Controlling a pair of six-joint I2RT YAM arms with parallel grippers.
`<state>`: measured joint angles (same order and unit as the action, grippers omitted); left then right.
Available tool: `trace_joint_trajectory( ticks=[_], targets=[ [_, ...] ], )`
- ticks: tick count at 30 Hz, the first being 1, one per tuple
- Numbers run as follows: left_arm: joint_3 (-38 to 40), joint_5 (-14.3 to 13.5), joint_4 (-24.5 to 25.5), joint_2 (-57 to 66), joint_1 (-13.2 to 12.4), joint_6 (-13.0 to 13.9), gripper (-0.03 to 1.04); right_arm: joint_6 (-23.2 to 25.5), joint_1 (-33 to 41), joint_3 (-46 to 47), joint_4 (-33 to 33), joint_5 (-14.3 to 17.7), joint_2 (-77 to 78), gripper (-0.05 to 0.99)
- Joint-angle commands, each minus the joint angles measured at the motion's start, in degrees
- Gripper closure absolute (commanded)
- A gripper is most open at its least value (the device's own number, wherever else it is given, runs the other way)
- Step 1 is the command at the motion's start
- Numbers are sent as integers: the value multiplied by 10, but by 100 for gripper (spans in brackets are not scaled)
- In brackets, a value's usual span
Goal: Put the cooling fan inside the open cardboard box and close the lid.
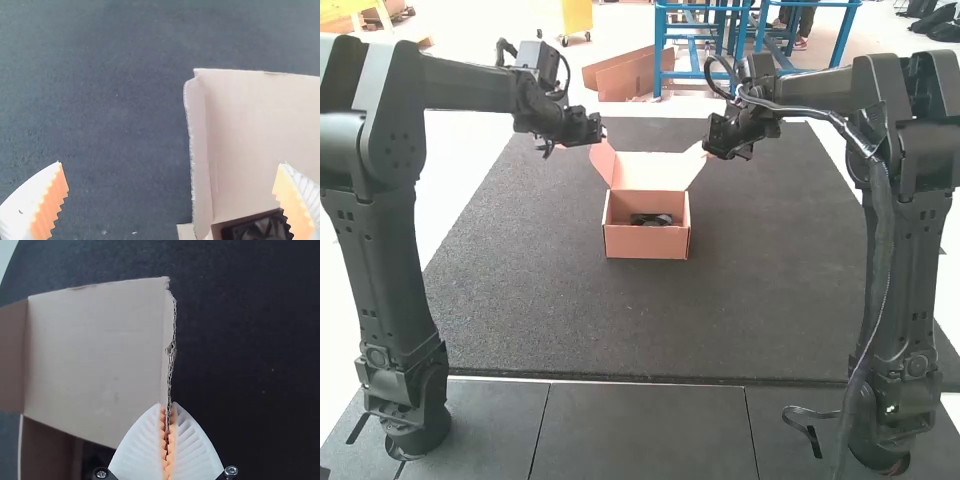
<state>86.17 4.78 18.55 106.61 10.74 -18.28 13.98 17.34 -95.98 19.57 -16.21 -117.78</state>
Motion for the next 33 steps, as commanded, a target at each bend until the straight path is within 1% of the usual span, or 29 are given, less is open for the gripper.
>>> trace_joint_trajectory(
  ticks=[1, 2, 4, 6, 7, 9, 13, 20, 23, 31, 33],
  targets=[
    [13, -61, -1, 4, -13, -18, 4, 3, -1, -15, -1, -9, -4, 95],
    [11, -73, -1, 5, -15, -20, 4, 2, 0, -15, 0, -9, -4, 95],
    [8, -75, -4, 7, -13, -19, 4, 2, 1, -15, 0, -9, -4, 95],
    [6, -97, -5, 11, -12, -19, 4, 1, 1, -16, 0, -9, -4, 95],
    [5, -100, -5, 11, -12, -18, 4, 1, 1, -16, 0, -9, -4, 95],
    [5, -115, -5, 14, -11, -17, 4, 1, 5, -17, 0, -9, -4, 95],
    [5, -120, -4, 26, -7, -13, 4, 0, 10, -17, 3, -11, -3, 95],
    [8, -120, 1, 44, -6, -11, 4, -4, 15, -20, 5, -14, 0, 95],
    [8, -115, 0, 44, -5, -10, 4, -4, 16, -20, 10, -15, 2, 95],
    [10, -69, 2, 40, 7, -4, 4, -16, 23, -20, 30, -17, 8, 95],
    [11, -69, 2, 38, 9, -4, 4, -18, 24, -20, 32, -17, 9, 95]
  ],
)
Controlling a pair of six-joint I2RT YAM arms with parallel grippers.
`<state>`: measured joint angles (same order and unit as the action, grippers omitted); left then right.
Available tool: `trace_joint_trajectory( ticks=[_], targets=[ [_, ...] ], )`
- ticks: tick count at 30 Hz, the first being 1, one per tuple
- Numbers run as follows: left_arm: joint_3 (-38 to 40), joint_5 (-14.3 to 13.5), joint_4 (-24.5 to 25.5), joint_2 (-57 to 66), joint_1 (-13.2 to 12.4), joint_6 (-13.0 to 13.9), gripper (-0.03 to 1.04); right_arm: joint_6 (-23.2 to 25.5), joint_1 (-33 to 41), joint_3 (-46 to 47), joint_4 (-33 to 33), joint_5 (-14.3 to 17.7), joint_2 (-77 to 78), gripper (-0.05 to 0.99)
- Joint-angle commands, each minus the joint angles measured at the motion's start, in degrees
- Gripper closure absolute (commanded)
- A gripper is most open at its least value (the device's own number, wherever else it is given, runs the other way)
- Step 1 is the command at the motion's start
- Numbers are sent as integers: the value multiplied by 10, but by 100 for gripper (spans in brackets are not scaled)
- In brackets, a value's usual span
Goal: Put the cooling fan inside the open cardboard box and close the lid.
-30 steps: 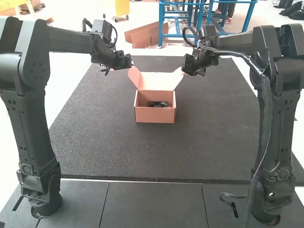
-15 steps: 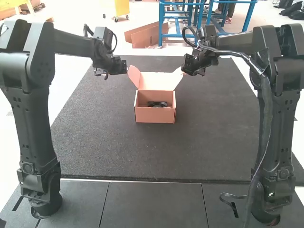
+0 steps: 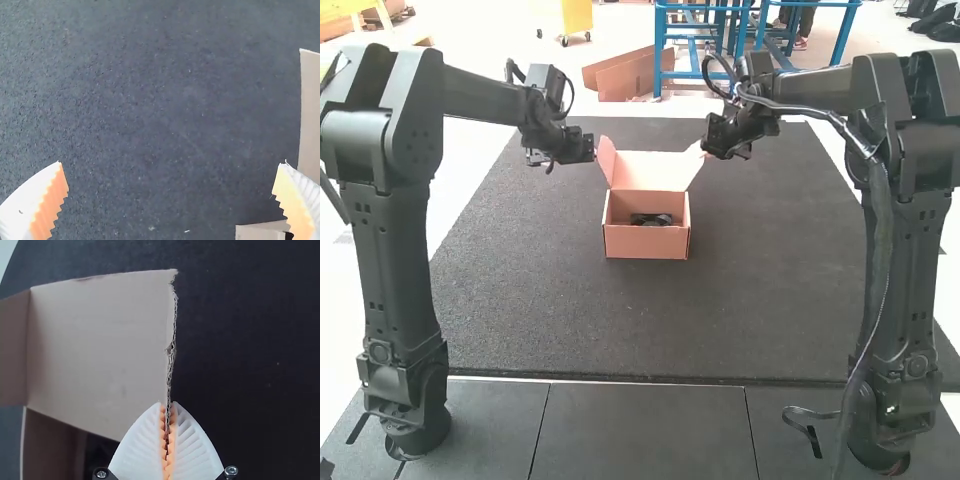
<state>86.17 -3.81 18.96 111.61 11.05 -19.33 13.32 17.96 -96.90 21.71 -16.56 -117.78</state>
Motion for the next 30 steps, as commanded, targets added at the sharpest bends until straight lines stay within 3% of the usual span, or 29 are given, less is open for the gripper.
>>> trace_joint_trajectory(
  ticks=[1, 16, 30],
  targets=[
    [10, 17, -2, -14, 6, 6, 4, -14, 20, -11, 12, -14, 10, 95],
    [10, 42, 6, -46, 9, 3, 4, -37, 37, 7, 39, -2, 44, 95],
    [-10, 48, 44, -87, 45, -1, 4, -42, 37, 69, 38, 3, 104, 95]
  ],
)
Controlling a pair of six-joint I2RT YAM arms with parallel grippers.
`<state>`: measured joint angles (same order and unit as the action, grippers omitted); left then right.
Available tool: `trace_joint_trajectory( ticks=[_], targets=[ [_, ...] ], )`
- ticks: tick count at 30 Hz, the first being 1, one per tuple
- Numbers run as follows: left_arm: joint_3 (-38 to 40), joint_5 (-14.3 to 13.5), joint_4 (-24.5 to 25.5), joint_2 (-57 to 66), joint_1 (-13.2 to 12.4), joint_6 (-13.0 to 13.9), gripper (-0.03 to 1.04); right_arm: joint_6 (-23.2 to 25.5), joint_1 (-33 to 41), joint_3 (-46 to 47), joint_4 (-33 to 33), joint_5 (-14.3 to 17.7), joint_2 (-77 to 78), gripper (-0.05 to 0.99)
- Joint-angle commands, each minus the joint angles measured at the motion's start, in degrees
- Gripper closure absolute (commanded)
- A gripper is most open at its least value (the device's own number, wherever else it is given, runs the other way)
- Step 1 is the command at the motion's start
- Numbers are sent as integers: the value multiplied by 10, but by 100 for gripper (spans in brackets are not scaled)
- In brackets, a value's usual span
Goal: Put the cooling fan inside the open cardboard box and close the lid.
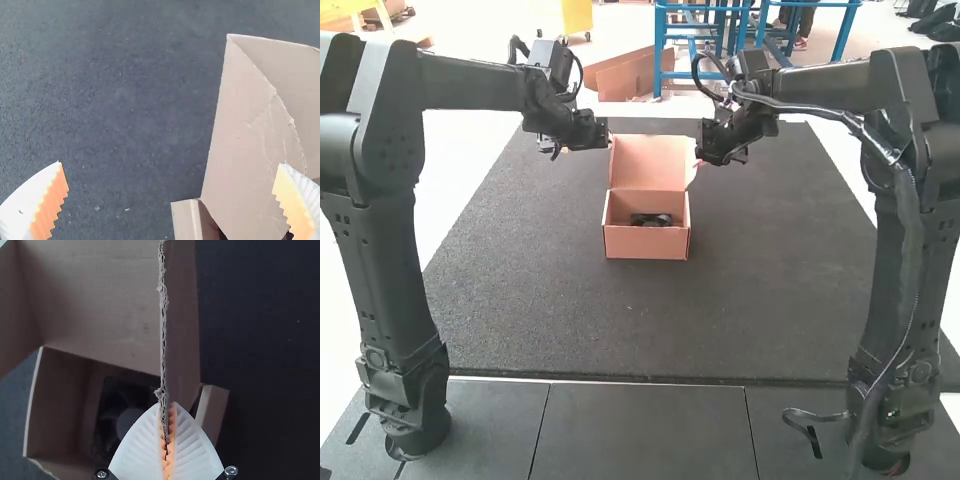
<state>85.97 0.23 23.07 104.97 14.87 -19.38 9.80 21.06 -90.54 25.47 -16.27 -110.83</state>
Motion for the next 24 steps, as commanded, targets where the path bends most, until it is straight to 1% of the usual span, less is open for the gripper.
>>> trace_joint_trajectory(
  ticks=[1, 11, 24],
  targets=[
    [-12, 7, 4, -20, 9, 0, 4, -8, 6, 9, -1, -1, 37, 95],
    [-51, 5, 9, -45, 25, -1, 4, -20, 15, 28, -1, -1, 57, 95],
    [-91, 5, 7, -79, 25, -1, 4, -28, 33, 70, -1, 3, 88, 95]
  ],
)
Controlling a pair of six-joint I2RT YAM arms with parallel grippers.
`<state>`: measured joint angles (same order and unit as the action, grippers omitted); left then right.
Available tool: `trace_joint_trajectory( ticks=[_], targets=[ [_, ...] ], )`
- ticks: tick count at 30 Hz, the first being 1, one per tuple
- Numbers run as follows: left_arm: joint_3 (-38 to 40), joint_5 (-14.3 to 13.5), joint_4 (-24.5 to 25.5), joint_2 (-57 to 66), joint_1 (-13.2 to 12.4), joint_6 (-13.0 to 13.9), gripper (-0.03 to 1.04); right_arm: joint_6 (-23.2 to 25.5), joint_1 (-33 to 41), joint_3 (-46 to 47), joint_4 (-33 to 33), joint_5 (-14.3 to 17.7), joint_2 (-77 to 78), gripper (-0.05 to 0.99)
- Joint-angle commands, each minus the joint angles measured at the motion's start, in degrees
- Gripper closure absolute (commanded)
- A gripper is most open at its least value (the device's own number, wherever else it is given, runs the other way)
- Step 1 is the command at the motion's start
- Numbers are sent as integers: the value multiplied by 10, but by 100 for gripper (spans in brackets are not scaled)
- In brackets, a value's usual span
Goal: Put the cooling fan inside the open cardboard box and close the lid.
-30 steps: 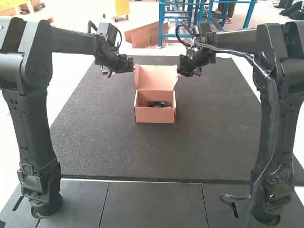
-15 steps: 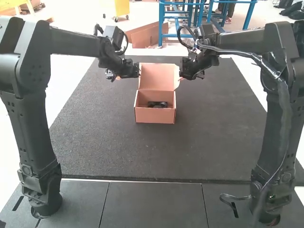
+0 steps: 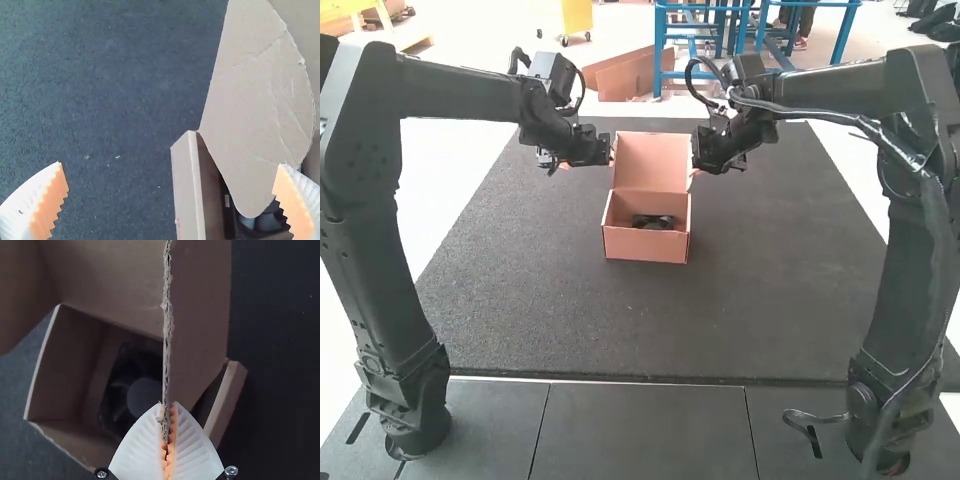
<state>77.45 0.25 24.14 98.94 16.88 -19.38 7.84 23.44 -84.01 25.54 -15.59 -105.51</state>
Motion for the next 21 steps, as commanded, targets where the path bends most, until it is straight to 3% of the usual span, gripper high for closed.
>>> trace_joint_trajectory(
  ticks=[1, 21],
  targets=[
    [-7, 4, -4, -20, 5, -1, 4, -9, 9, 10, -2, -2, 39, 95],
    [-40, 5, -16, -40, 5, -2, 4, -14, 36, 98, -60, 20, 89, 95]
  ],
)
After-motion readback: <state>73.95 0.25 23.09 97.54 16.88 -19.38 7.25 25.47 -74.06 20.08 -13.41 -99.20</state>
